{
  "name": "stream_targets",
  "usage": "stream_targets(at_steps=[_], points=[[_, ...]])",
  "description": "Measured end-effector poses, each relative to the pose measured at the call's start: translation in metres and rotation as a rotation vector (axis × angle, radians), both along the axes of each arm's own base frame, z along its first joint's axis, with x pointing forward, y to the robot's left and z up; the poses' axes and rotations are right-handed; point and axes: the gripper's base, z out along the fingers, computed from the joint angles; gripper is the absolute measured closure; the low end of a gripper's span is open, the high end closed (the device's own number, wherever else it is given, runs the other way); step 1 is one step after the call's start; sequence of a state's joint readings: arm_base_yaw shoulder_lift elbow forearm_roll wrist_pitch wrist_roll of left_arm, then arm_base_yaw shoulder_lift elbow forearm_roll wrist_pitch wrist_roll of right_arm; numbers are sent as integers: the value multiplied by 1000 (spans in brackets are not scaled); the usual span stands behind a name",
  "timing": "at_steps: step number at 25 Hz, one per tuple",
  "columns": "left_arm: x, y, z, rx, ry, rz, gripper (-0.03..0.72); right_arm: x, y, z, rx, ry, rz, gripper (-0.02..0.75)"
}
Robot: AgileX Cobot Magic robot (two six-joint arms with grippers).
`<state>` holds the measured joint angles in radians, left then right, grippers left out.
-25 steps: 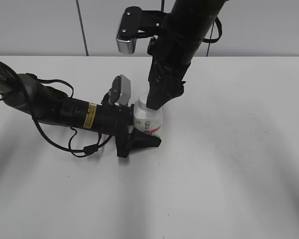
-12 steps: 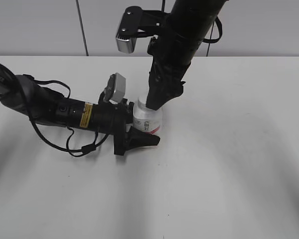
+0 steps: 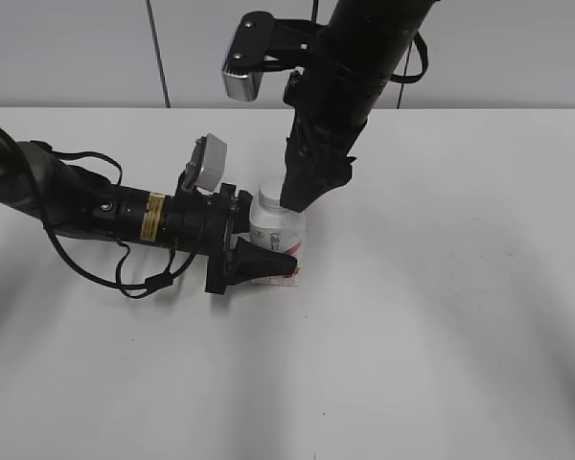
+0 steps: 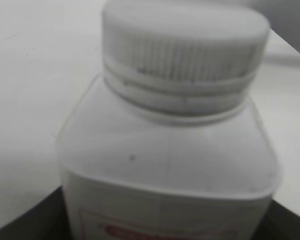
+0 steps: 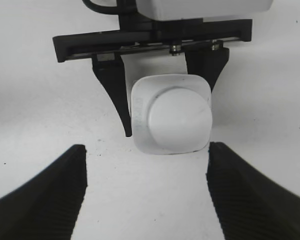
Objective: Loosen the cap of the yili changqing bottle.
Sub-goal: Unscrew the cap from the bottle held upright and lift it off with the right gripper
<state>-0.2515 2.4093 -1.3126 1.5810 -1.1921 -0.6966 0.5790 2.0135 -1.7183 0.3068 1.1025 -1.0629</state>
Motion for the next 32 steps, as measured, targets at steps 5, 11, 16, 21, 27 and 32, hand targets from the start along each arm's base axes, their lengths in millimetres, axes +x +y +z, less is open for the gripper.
stream_targets(at_steps=[5, 11, 16, 21, 27, 32], points=[[0, 0, 0, 0, 0, -1, 223, 0, 0, 0, 1, 7, -16, 152], [0, 0, 0, -1, 0, -3, 223, 0, 0, 0, 5, 25, -61, 152], [0, 0, 0, -1, 1, -3, 223, 0, 0, 0, 10, 52, -126, 152], [0, 0, 0, -1, 1, -3, 223, -1, 0, 0, 27, 118, -276, 152], [0, 0, 0, -2, 1, -3, 242, -1, 0, 0, 51, 268, -629, 152], [0, 0, 0, -2, 1, -2, 278, 0, 1, 0, 84, 373, -908, 152]])
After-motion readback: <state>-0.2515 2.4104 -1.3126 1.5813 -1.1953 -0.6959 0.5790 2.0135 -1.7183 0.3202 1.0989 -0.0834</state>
